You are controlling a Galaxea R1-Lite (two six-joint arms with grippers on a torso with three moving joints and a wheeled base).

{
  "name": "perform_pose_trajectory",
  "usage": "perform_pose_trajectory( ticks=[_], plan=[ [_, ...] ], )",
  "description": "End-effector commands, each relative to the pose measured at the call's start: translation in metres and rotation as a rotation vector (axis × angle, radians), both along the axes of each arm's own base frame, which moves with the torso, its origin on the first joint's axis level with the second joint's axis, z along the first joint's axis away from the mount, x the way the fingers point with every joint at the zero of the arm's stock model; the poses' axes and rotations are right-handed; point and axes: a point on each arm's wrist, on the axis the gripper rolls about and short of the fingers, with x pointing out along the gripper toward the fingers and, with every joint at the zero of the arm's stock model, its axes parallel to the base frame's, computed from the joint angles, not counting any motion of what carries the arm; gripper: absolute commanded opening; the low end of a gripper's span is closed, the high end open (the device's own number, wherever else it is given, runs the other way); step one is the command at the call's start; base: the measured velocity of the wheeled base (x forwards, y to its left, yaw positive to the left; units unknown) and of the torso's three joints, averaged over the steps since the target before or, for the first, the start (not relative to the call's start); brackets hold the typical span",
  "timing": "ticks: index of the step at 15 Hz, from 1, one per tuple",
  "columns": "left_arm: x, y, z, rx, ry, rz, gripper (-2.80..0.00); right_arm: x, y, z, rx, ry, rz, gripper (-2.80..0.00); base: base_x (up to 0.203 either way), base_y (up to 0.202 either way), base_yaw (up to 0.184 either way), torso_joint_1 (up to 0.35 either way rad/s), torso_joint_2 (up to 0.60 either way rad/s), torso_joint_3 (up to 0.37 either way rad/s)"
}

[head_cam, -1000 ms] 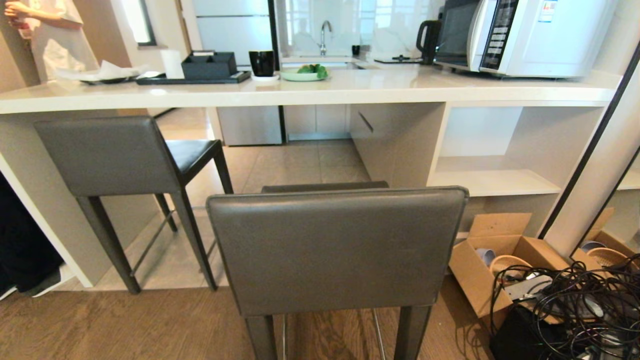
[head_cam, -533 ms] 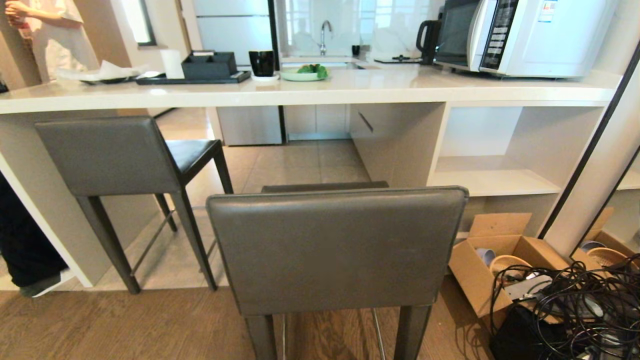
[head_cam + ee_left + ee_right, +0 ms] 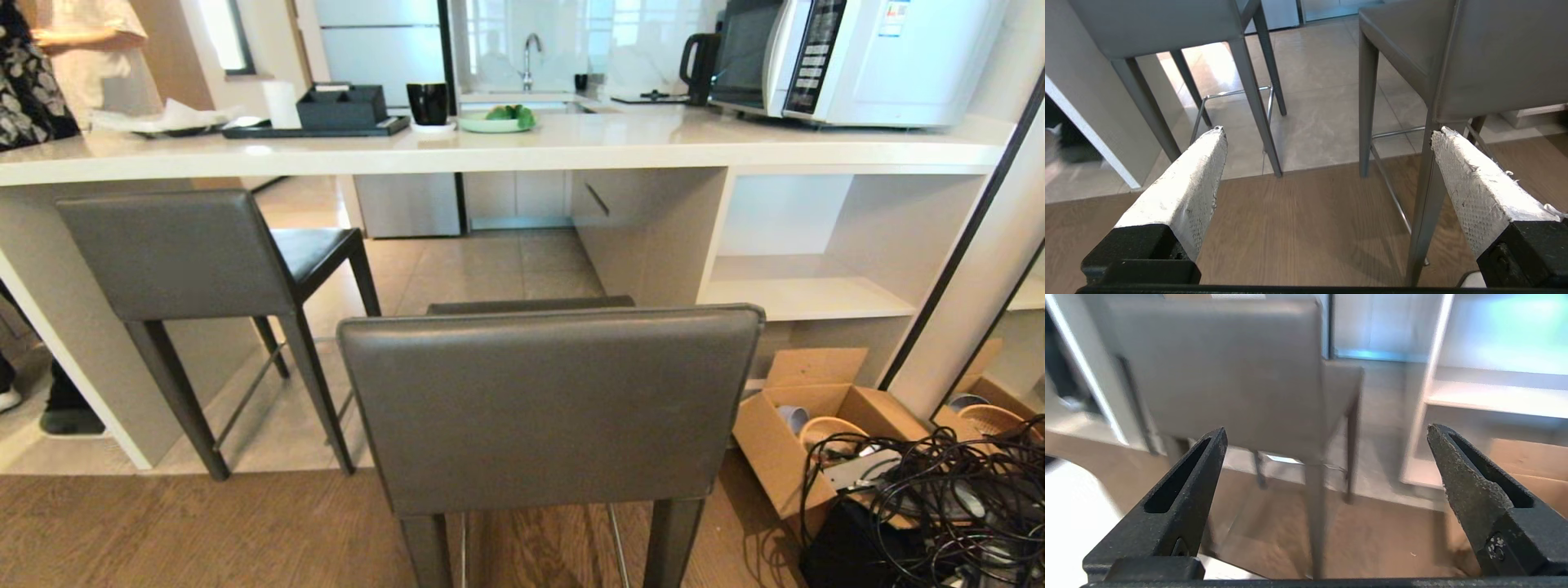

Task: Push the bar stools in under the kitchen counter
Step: Pull the gray chair out from under the dining table

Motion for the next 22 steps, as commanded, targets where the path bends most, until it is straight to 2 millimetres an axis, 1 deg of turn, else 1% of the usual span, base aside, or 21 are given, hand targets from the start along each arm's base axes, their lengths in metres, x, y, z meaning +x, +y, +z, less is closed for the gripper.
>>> perform_pose_trajectory(
  ticks=[1,2,4,5,7,9,11,12,13,16,17,22],
  plan=[
    [0.0,0.0,-0.001,-0.002,0.005,-0.001,0.0,0.008,-0.001,-0.017,-0.044,0.039,-0.072,0.0,0.0,0.0,0.0,0.0,0.0,0.0],
    [0.0,0.0,0.0,-0.009,0.005,0.001,0.0,0.015,-0.002,-0.029,-0.053,0.082,-0.127,0.0,0.0,0.0,0.0,0.0,0.0,0.0],
    [0.0,0.0,-0.001,-0.014,0.006,0.002,0.0,0.027,-0.003,-0.056,-0.073,0.174,-0.172,0.0,0.0,0.0,0.0,0.0,0.0,0.0],
    [0.0,0.0,-0.001,-0.016,0.005,0.002,0.0,0.032,-0.004,-0.064,-0.082,0.183,-0.201,0.0,0.0,0.0,0.0,0.0,0.0,0.0],
    [0.0,0.0,-0.001,-0.033,0.008,0.005,0.0,0.037,-0.005,-0.068,-0.078,0.131,-0.255,0.0,0.0,0.0,0.0,0.0,0.0,0.0],
    [0.0,0.0,-0.001,-0.027,0.01,0.006,0.0,0.037,-0.007,-0.068,-0.046,0.142,-0.327,0.0,0.0,0.0,0.0,0.0,0.0,0.0],
    [0.0,0.0,-0.001,-0.027,0.01,0.006,0.0,0.037,-0.008,-0.07,0.041,0.176,-0.369,0.0,0.0,0.0,0.0,0.0,0.0,0.0],
    [0.0,0.0,-0.001,-0.025,0.007,0.007,0.0,0.037,-0.008,-0.071,0.042,0.183,-0.391,0.0,0.0,0.0,0.0,0.0,0.0,0.0],
    [0.0,0.0,-0.001,-0.025,0.009,0.007,0.0,0.037,-0.008,-0.071,0.017,0.18,-0.396,0.0,0.0,0.0,0.0,0.0,0.0,0.0],
    [0.0,0.0,-0.001,-0.027,0.008,0.005,0.0,0.039,-0.007,-0.076,-0.162,0.159,-0.341,0.0,0.0,0.0,0.0,0.0,0.0,0.0],
    [0.0,0.0,-0.001,-0.028,0.008,0.005,0.0,0.039,-0.007,-0.076,-0.173,0.154,-0.325,0.0,0.0,0.0,0.0,0.0,0.0,0.0],
    [0.0,0.0,-0.001,-0.031,0.011,0.004,0.0,0.039,-0.008,-0.076,-0.065,0.179,-0.369,0.0,0.0,0.0,0.0,0.0,0.0,0.0]
  ],
)
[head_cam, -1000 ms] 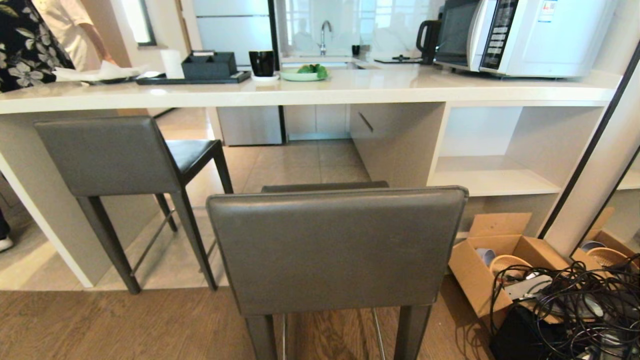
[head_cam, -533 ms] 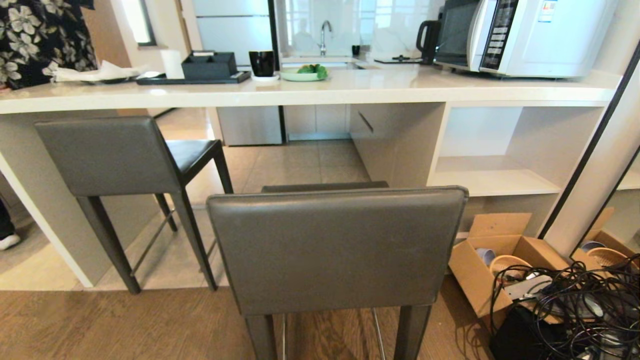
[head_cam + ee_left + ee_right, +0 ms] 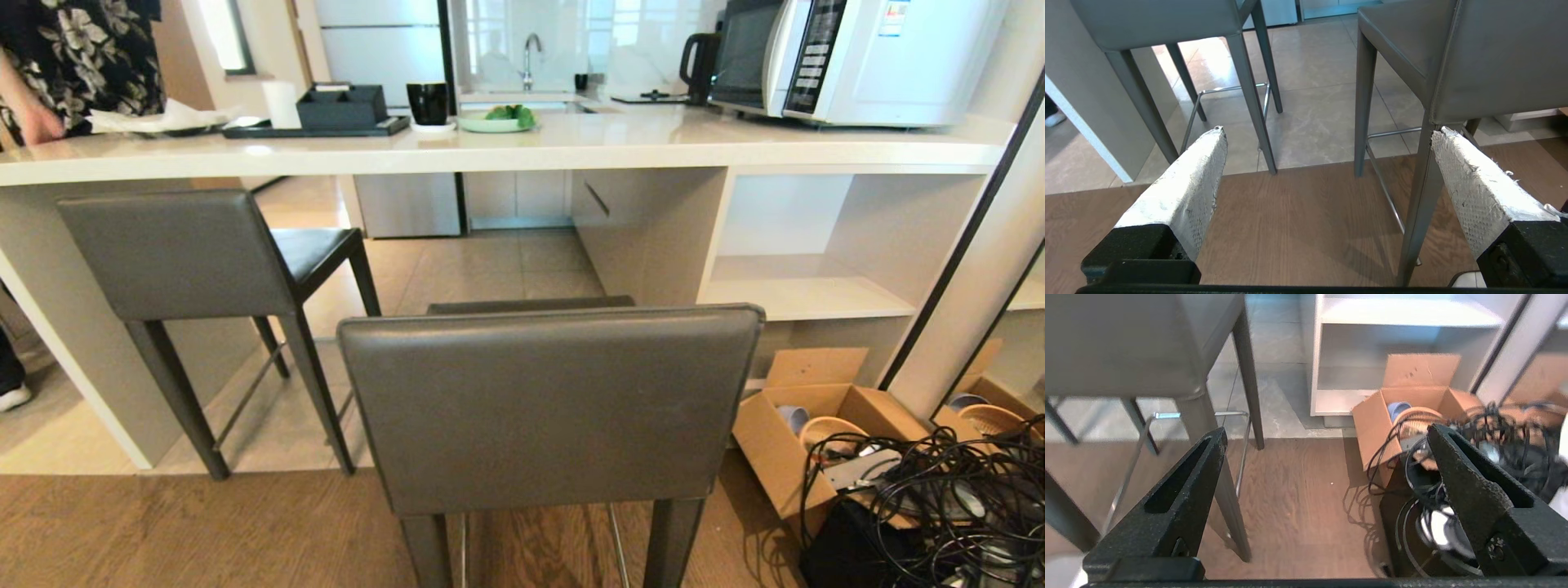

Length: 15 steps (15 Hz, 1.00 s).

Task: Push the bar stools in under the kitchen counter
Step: Pull the gray chair out from under the dining table

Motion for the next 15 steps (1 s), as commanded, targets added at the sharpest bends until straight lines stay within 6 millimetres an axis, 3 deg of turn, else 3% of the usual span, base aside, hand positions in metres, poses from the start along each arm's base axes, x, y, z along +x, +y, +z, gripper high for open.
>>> perform_pose_trajectory(
  ticks=[1,9,15],
  plan=[
    [0.0002,0.0,-0.0001,0.0,0.003,0.0,0.0,0.0003,-0.0002,-0.0004,0.019,0.003,-0.008,0.0,0.0,0.0,0.0,0.0,0.0,0.0],
    [0.0003,0.0001,-0.0001,-0.004,0.001,0.002,0.0,0.0004,0.0,-0.0007,-0.032,0.002,0.003,0.0,0.0,0.0,0.0,0.0,0.0,0.0],
    [0.0003,0.0001,-0.0001,-0.012,0.001,0.002,0.0,0.0003,0.0,-0.0008,-0.032,0.001,0.003,0.0,-0.139,0.0,-0.002,0.001,0.0,0.001]
  ],
)
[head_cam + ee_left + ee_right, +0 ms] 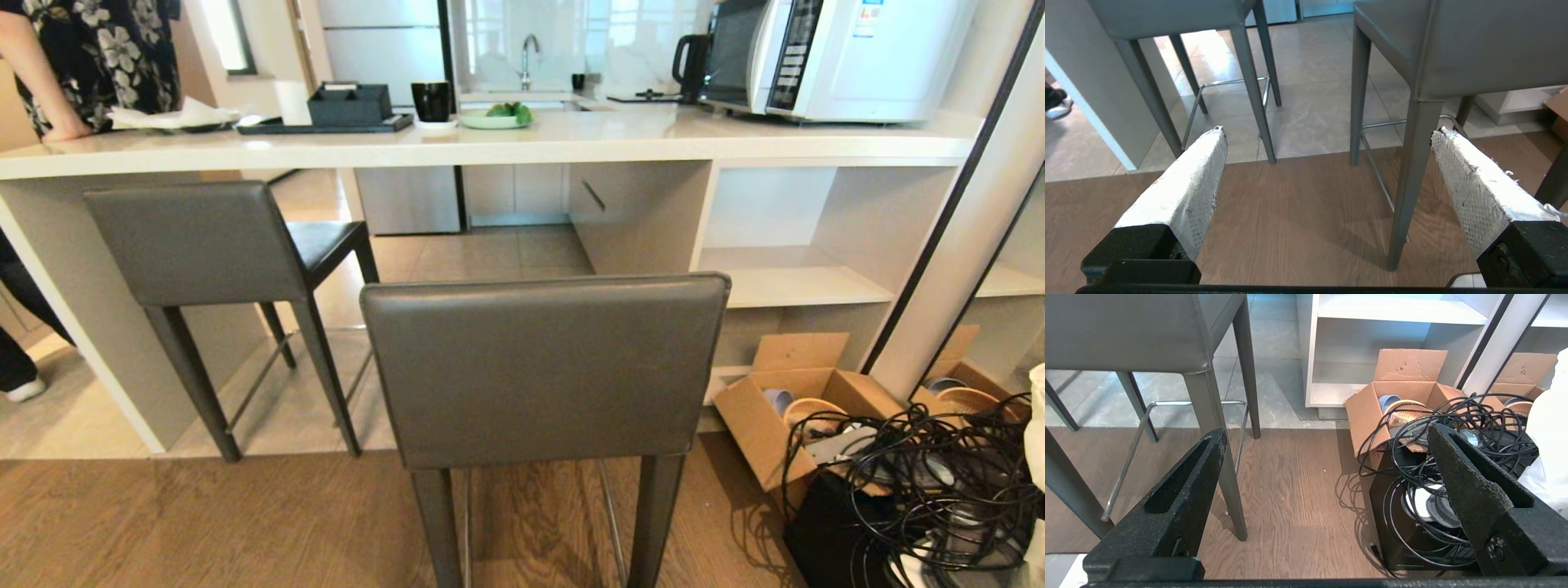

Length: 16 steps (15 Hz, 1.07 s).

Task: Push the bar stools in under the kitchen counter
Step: Pull the gray chair out from under the dining table

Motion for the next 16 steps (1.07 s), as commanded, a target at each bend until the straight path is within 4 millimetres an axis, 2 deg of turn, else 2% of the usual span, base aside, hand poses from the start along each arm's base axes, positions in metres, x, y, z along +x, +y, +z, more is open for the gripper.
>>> perform_pose_trajectory(
  ticks=[1,4,7,8,9,16],
  plan=[
    [0.0001,0.0,0.0001,0.001,0.001,0.0,0.0,0.0,0.0,-0.0002,0.001,0.002,0.001,0.0,0.0,0.0,0.0,0.0,0.0,0.0],
    [0.0002,0.0,-0.0001,0.001,0.001,0.002,0.0,0.0,-0.0003,0.0004,0.08,0.002,-0.016,0.0,0.0,0.0,0.0,0.0,0.0,0.0],
    [0.0002,0.0,-0.0004,0.001,0.004,-0.001,0.0,0.0,-0.0003,0.0005,0.081,-0.004,-0.018,0.0,0.0,0.0,0.0,0.0,0.0,0.0],
    [0.0002,0.0,-0.0004,0.006,0.004,0.001,-2.8,0.0004,-0.0003,0.0008,0.083,-0.009,-0.017,0.0,0.0,0.0,0.0,0.0,0.0,0.0],
    [0.0002,0.0003,-0.0005,-0.001,0.004,0.013,-2.8,0.0007,-0.0003,0.0015,0.083,-0.025,-0.017,-2.8,0.0,0.0,0.0,0.0,0.0,0.0],
    [0.0002,0.0005,-0.0001,-0.007,0.003,0.024,-2.8,0.002,-0.0003,0.0013,0.085,-0.046,-0.014,-2.8,0.0,0.0,0.0,0.0,0.0,0.0]
  ],
)
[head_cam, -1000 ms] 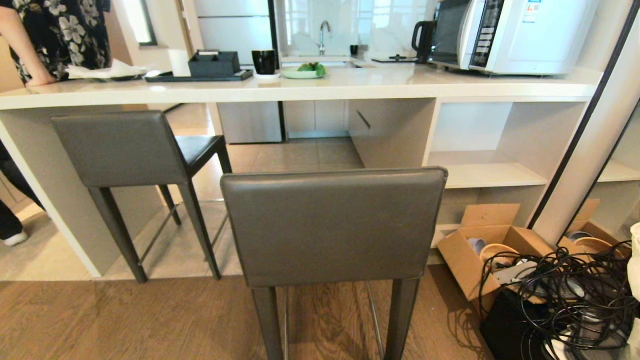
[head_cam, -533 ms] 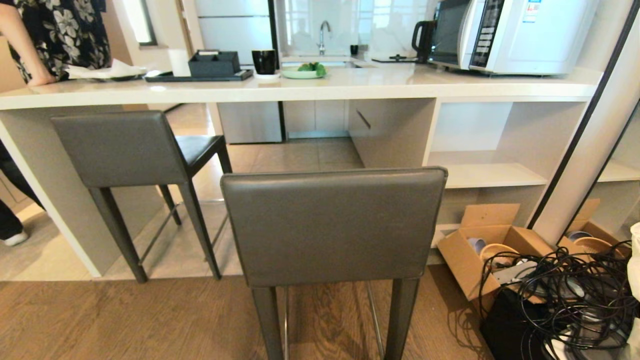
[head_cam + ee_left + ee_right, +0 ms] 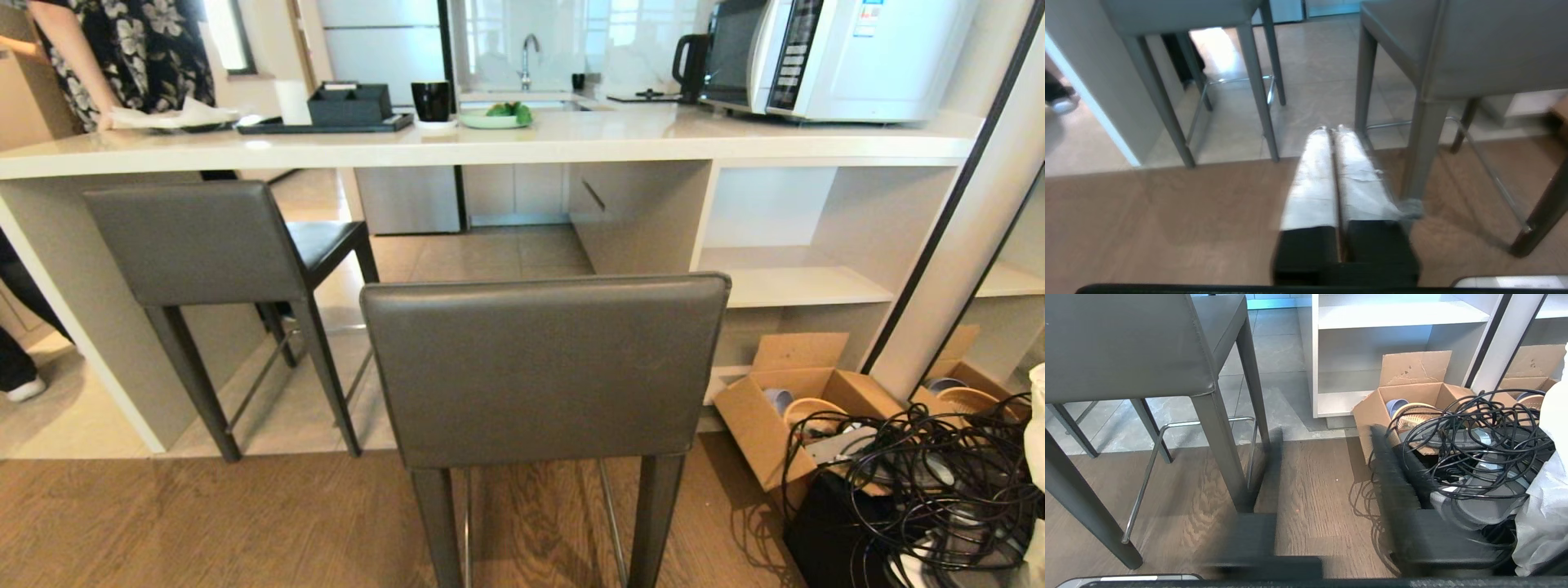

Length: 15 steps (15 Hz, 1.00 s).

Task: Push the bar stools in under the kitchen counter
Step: Pull the gray chair out from under the dining table

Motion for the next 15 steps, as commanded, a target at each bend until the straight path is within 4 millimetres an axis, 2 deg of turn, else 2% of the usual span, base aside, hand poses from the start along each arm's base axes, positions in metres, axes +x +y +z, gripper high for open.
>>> perform_pose_trajectory(
  ticks=[1,3,11,15],
  plan=[
    [0.0002,0.0002,-0.0003,-0.026,0.003,0.008,-2.8,0.0002,0.0,-0.0001,0.002,0.001,0.0,-2.8,0.0,0.0,0.0,0.0,0.0,0.0],
    [0.0002,0.0006,0.0002,-0.085,-0.001,0.026,-2.8,0.0001,0.0,0.0002,0.002,-0.001,0.0,-2.8,0.0,0.0,0.0,0.0,0.0,0.0],
    [0.0002,0.0006,0.0002,-0.085,-0.001,0.026,-2.8,0.0001,0.0,0.0002,0.001,-0.001,0.001,-2.8,0.0,0.0,0.0,0.0,0.0,0.0],
    [0.0002,0.0006,0.0002,-0.085,-0.001,0.026,-2.8,0.0001,0.0,0.0002,0.002,0.0,0.0,-2.8,0.001,0.167,-0.002,0.003,0.0,0.002]
  ],
)
